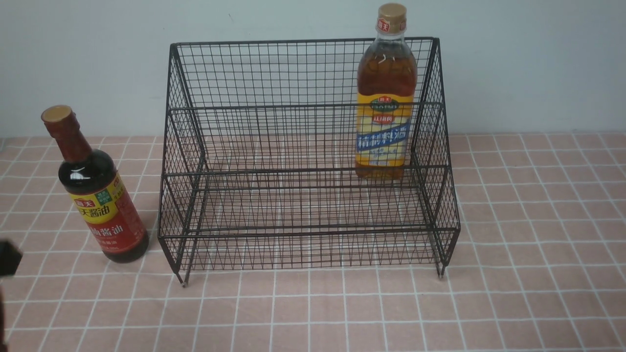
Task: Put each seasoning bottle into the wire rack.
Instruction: Use the left arm to grab the condiment bottle closest to it
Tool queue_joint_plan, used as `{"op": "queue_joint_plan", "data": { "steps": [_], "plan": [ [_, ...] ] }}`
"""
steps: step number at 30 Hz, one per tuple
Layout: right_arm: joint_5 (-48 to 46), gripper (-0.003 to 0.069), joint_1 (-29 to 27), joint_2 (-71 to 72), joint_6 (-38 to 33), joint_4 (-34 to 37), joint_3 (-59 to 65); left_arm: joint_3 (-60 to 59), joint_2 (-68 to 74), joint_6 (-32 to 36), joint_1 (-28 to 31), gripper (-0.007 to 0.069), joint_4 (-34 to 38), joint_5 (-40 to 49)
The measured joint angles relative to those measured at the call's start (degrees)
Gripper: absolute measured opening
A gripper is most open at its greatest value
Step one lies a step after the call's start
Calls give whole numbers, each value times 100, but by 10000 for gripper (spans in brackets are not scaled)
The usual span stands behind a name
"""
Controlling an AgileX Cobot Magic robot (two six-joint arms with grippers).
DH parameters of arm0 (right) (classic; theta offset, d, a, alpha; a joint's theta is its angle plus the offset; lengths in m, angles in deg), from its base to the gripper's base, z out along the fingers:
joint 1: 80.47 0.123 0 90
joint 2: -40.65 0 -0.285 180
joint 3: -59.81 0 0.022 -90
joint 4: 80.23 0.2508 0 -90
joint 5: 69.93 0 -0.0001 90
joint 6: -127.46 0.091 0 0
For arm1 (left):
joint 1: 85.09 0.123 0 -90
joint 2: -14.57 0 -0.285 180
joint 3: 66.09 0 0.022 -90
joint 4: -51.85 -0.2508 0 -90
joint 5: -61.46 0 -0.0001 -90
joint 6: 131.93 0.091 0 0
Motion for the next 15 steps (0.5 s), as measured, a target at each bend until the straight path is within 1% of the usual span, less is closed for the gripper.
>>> {"op": "queue_joint_plan", "data": {
  "steps": [2, 3, 6, 7, 8, 11, 15],
  "plan": [
    [0, -13, 0, 0, 0, 0, 0, 126, 271, -5, 0, 372, -3, -62],
    [0, -13, 0, 0, 0, 0, 0, 307, 688, -9, 0, 431, -7, -143],
    [0, -13, 0, 0, 0, 0, 0, 718, 1436, -9, 0, 535, -9, -210],
    [0, -13, 0, 0, 0, 0, 0, 745, 1436, -9, 0, 541, -9, -210],
    [0, -13, 0, 0, 0, 0, 0, 946, 1841, -9, 0, 577, -16, -210],
    [0, -13, 0, 0, 0, 0, 0, 1286, 2390, -9, 0, 603, -16, -210],
    [0, -13, 0, 0, -5, 0, 0, 1668, 3054, -9, 0, 603, -16, -288]
  ]
}}
